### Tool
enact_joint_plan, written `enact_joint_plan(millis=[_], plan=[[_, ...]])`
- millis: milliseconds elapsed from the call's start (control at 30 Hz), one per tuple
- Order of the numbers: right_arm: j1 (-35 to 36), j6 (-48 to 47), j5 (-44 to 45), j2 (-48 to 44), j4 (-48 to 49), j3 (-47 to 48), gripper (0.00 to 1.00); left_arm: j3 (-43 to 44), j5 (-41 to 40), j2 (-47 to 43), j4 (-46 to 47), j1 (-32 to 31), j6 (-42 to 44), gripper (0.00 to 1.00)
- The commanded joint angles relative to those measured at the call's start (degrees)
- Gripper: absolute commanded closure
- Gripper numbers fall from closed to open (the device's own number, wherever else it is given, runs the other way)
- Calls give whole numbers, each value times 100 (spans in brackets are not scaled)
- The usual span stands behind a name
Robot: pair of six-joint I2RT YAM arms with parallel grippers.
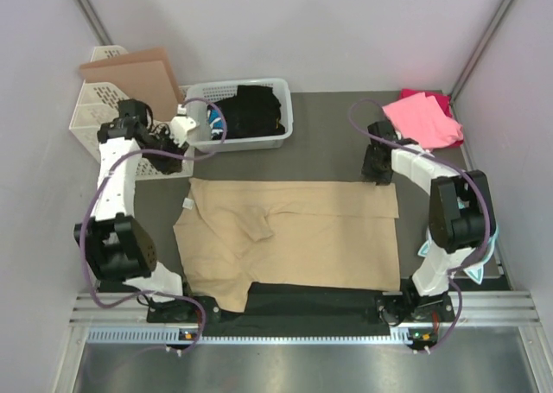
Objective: Fold and stack the t-shirts
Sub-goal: Fold the flattened tshirt in 1/3 of the way
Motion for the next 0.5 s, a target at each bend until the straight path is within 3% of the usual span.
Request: enact_joint_plan(millis=[0,67,167,300,467], plan=[[507,-195,579,-1029,-425,623,55,-197,886,-864,-1830,-812,526,69],[692,-213,879,-1380,-758,763,52,-619,614,-1146,-2226,-1425,624,69],[1044,-178,1302,-1933,-1145,660,51,-1665,211,-1753,-2385,-1850,712,70],[1325,138,917,-2865,-1392,-78,51,-2719,-168,-2350,-2632,-1869,897,71],[1607,560,696,-3963,-1945,-1158,51,-3424,-713,-2878,-2632,-1869,1125,71]])
